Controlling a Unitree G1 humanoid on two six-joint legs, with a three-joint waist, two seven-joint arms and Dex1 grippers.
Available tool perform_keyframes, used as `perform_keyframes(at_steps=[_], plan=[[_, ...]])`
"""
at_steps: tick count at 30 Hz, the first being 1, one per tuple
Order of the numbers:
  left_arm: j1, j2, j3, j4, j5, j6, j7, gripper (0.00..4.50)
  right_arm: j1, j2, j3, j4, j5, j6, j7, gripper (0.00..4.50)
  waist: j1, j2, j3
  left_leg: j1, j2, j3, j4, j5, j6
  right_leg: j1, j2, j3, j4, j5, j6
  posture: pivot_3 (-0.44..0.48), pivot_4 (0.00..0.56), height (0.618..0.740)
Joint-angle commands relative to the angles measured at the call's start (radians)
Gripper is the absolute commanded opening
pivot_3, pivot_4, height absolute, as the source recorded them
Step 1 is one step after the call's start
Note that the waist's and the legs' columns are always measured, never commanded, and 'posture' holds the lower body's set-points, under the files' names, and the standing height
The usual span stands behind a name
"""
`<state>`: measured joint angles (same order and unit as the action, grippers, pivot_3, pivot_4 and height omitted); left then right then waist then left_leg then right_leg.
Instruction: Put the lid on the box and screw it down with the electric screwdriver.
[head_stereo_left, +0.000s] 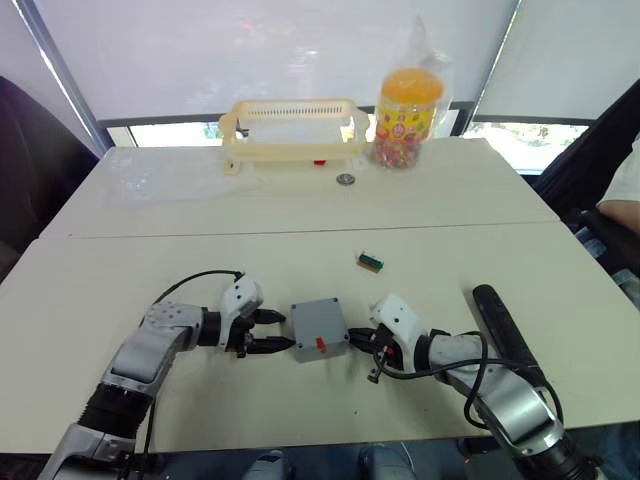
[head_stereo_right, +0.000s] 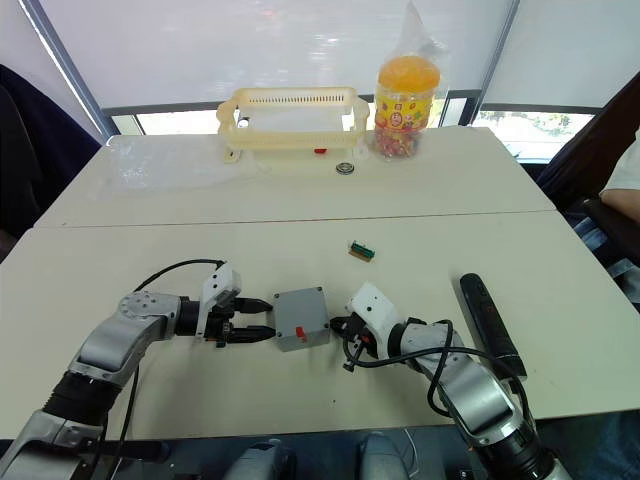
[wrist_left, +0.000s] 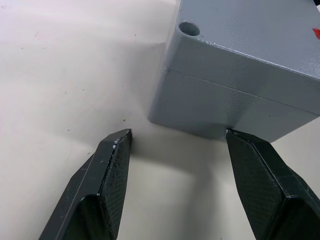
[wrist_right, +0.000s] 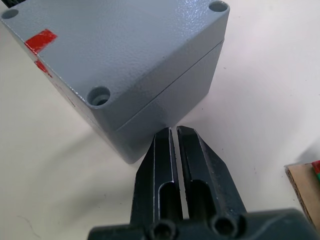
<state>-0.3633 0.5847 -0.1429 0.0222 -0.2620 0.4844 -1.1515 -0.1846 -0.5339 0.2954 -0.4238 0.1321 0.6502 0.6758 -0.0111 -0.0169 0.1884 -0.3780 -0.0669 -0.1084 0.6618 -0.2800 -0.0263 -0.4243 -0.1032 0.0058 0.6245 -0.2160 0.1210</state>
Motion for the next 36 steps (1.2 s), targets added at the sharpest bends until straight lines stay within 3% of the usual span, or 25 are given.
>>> perform_keyframes(at_steps=[1,4,8,9,11,12,14,17,18,24,30,33,35,36], plan=[[-0.008,0.003,0.013,-0.018,-0.019,-0.016,0.006,3.04,-0.001,-0.002,0.006,-0.041,0.012,-0.008,0.013,0.14,0.000,0.000,0.000,0.000,0.000,0.000,0.000,0.000,0.000,0.000,0.000,0.000,0.000,0.000,0.000,0.000,0.150,0.740],[-0.010,0.049,0.074,-0.050,-0.055,0.021,0.005,3.04,-0.002,-0.046,-0.069,-0.089,0.024,0.030,0.009,0.14,0.000,0.000,0.000,-0.001,0.000,0.000,0.000,0.000,0.000,0.000,0.000,0.000,0.000,0.000,0.000,0.000,0.150,0.740],[-0.019,0.165,0.183,-0.164,-0.197,0.187,-0.039,3.04,0.019,-0.059,-0.227,-0.206,0.110,0.131,-0.016,0.14,-0.002,0.001,0.001,-0.005,0.001,-0.001,0.000,0.000,0.000,-0.004,0.000,-0.001,-0.001,0.000,0.000,0.000,0.150,0.740],[-0.031,0.203,0.217,-0.195,-0.248,0.239,-0.055,3.29,0.035,-0.062,-0.278,-0.246,0.144,0.155,-0.013,0.36,-0.001,0.001,0.001,-0.005,0.001,-0.001,0.000,0.000,0.000,-0.004,0.000,-0.001,-0.001,0.000,0.000,0.000,0.150,0.740],[-0.058,0.255,0.270,-0.245,-0.335,0.325,-0.069,3.89,0.059,-0.067,-0.362,-0.309,0.202,0.204,-0.010,0.97,0.001,0.001,0.001,-0.007,0.001,-0.002,0.000,0.000,0.000,-0.004,0.000,-0.002,-0.002,0.000,0.000,0.000,0.150,0.740],[-0.075,0.271,0.288,-0.269,-0.375,0.360,-0.071,4.38,0.065,-0.063,-0.404,-0.332,0.230,0.226,-0.016,1.48,0.002,0.001,0.001,-0.007,0.001,-0.002,0.000,0.000,0.000,-0.004,0.000,-0.004,-0.003,0.000,0.000,0.000,0.150,0.740],[-0.100,0.284,0.299,-0.321,-0.434,0.408,-0.060,4.50,0.070,-0.061,-0.469,-0.345,0.265,0.252,-0.032,2.42,0.003,0.001,0.001,-0.009,0.001,-0.004,0.000,0.000,0.000,-0.004,0.000,-0.005,-0.005,0.000,0.000,0.000,0.150,0.740],[-0.127,0.278,0.265,-0.409,-0.460,0.443,-0.010,4.50,0.080,-0.074,-0.513,-0.311,0.279,0.242,-0.040,4.22,0.002,0.001,0.001,-0.009,0.001,-0.003,0.001,0.000,0.000,-0.002,0.000,-0.006,-0.007,0.001,0.000,0.000,0.150,0.740],[-0.128,0.281,0.242,-0.431,-0.456,0.446,-0.001,4.50,0.082,-0.073,-0.506,-0.289,0.275,0.231,-0.044,4.46,0.001,0.001,0.001,-0.009,0.001,-0.003,0.001,0.000,0.000,-0.002,0.000,-0.005,-0.008,0.001,-0.001,0.000,0.150,0.740],[-0.115,0.305,0.130,-0.507,-0.378,0.381,0.028,4.50,0.107,-0.062,-0.436,-0.163,0.249,0.126,-0.039,4.46,-0.003,0.002,0.002,-0.009,0.002,-0.002,0.000,0.000,0.000,-0.003,0.001,-0.005,-0.007,0.001,-0.001,0.000,0.150,0.740],[-0.096,0.320,0.117,-0.531,-0.373,0.355,0.032,4.50,0.119,-0.059,-0.402,-0.070,0.242,0.031,-0.020,4.46,0.000,0.003,0.002,-0.009,0.002,-0.002,0.000,0.000,0.000,-0.003,0.001,-0.005,-0.008,0.001,-0.001,0.000,0.150,0.740],[-0.092,0.321,0.127,-0.538,-0.389,0.361,0.037,3.63,0.123,-0.058,-0.387,-0.043,0.241,-0.002,-0.012,4.50,0.000,0.003,0.002,-0.009,0.002,-0.002,0.000,0.000,0.000,-0.003,0.001,-0.005,-0.008,0.001,-0.001,0.000,0.150,0.740],[-0.092,0.326,0.131,-0.544,-0.399,0.369,0.037,2.69,0.127,-0.057,-0.371,-0.022,0.235,-0.021,-0.010,4.50,0.000,0.003,0.002,-0.009,0.002,-0.002,0.000,0.000,0.000,-0.003,0.001,-0.005,-0.008,0.001,-0.001,0.000,0.150,0.740],[-0.092,0.327,0.131,-0.546,-0.402,0.371,0.038,2.69,0.127,-0.055,-0.366,-0.011,0.232,-0.031,-0.009,4.50,0.000,0.003,0.002,-0.009,0.002,-0.002,0.000,0.000,0.000,-0.003,0.001,-0.005,-0.008,0.001,-0.001,0.000,0.150,0.740]])
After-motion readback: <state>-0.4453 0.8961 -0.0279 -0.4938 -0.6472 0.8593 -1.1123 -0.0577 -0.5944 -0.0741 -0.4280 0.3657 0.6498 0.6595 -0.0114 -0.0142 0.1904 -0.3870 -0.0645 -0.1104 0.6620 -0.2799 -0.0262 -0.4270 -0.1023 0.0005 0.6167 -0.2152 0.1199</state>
